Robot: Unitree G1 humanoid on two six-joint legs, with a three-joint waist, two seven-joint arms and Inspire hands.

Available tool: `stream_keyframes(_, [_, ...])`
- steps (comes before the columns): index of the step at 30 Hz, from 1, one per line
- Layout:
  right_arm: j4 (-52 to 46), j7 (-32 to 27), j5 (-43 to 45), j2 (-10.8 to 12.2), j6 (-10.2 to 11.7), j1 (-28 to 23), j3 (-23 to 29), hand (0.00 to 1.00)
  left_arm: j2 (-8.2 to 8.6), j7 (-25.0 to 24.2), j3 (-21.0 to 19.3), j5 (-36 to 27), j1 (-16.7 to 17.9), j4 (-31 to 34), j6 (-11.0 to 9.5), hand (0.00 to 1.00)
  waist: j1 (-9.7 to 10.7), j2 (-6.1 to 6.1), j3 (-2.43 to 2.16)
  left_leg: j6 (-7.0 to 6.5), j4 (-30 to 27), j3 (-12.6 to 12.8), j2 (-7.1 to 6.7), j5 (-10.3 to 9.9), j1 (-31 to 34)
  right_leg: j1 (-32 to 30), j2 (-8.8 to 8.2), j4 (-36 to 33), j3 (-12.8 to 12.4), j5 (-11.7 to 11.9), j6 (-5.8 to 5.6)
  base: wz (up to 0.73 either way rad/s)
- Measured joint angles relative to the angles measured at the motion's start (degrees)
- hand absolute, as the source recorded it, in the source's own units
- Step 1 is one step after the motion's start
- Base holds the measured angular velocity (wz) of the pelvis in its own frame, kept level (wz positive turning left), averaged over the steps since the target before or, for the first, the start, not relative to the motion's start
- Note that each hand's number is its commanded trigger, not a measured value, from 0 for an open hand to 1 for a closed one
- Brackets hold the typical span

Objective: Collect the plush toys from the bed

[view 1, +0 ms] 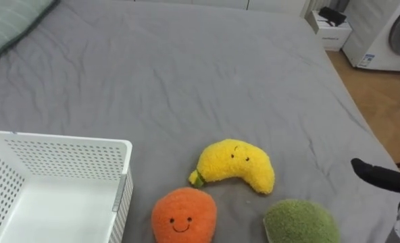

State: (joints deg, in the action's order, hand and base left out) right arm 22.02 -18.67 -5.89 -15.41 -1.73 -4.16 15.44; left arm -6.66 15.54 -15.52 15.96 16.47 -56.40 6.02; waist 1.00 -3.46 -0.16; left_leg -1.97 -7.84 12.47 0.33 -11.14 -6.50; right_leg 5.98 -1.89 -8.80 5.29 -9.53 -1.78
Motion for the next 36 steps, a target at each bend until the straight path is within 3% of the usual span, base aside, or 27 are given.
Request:
stream_keyframes(9, [7.2, 8.3, 4.3, 1.0, -0.6, -0.1, -3.3, 0.0, 0.01, -0.1, 0.1, -0.1, 0.2, 0.3, 0.0, 0.0, -0.3, -0.25, 0.04, 0.0, 0.0, -0.2, -0.03, 0.0, -0.1, 0.6, -0.1, 0.0, 0.4, 0.0, 0.0, 0.01])
stream_keyframes(15, [15.2, 16.5, 5.8, 1.0, -2.5, -0.1, -8.0, 0.0, -0.34, -0.1, 1.5, 0.0, 0.8, 1.3, 0.3, 0.0, -0.3, -0.73, 0.05, 0.01, -0.4, -0.8, 0.01, 0.0, -0.1, 1.0, -0.24, 0.1, 2.0, 0.0, 0.0, 0.04])
stream_keyframes(25, [28.7, 28.7, 6.2, 1.0, -3.4, 1.0, -9.9, 0.0, -1.02, -1.0, 2.8, -0.1, 0.2, 1.3, 0.7, 0.0, -1.9, -3.21, 0.29, 0.08, -0.9, -1.3, 0.14, -0.3, -0.2, 1.4, -0.22, 0.1, 2.7, 0.0, 0.04, 0.02])
stream_keyframes(32, [34.3, 32.3, 6.2, 0.5, -3.3, 1.4, -9.8, 0.0, -1.02, -1.8, 3.3, 0.0, -0.1, 0.7, 0.8, 0.0, -3.1, -2.84, 0.29, 0.11, -1.0, -1.3, 0.25, -0.4, -0.4, 2.1, -0.09, 0.2, 2.7, 0.1, 0.17, 0.0])
stream_keyframes(34, [34.8, 32.6, 6.2, 0.4, -3.2, 1.4, -9.8, 0.33, -1.01, -2.6, 3.3, 0.0, -0.1, 0.7, 1.1, 0.0, -3.1, -2.68, 0.31, 0.19, -1.0, -1.4, 0.3, -0.4, -0.7, 2.1, -0.05, 0.2, 2.7, 0.1, 0.17, 0.0])
stream_keyframes(36, [35.1, 32.7, 6.2, 0.4, -3.2, 1.4, -9.8, 0.76, -1.01, -2.7, 3.3, 0.0, -0.2, 0.7, 1.1, 0.0, -3.1, -2.6, 0.27, 0.25, -1.0, -1.4, 0.36, -0.5, -0.9, 2.2, -0.01, 0.2, 2.7, 0.1, 0.17, 0.0])
